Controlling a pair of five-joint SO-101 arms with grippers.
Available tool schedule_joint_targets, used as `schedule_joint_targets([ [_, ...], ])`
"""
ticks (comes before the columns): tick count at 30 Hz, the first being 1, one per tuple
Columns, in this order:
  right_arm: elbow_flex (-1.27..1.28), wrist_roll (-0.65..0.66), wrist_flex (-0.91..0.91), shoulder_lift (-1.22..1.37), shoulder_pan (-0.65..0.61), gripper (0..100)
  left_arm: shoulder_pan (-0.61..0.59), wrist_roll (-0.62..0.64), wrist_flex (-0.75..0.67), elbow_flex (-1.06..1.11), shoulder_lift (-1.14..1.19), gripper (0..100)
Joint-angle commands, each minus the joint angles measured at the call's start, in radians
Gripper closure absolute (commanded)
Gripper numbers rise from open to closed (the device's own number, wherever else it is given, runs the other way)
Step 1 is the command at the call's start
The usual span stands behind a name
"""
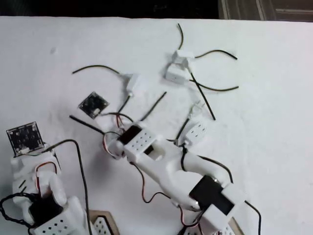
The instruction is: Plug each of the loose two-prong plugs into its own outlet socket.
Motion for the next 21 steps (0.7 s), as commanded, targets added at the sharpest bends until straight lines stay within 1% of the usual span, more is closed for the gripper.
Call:
schedule_joint_targets([
  [1,0.006,0.058,0.076,0.016,-0.013,98.1,-0.008,0.009,-0.015,-0.005,-0.008,98],
  [6,0.008,0.1,0.102,0.016,-0.012,98.1,-0.008,0.009,-0.015,-0.005,-0.008,98],
  [16,0.014,0.1,0.107,-0.01,-0.012,97.1,-0.007,0.009,-0.015,-0.005,-0.008,98],
  [17,0.011,0.1,0.116,-0.036,-0.012,95.0,-0.007,0.009,-0.015,-0.005,-0.008,98],
  [21,-0.002,0.091,0.24,-0.223,-0.012,80.7,-0.007,0.009,-0.017,-0.005,-0.008,98],
])
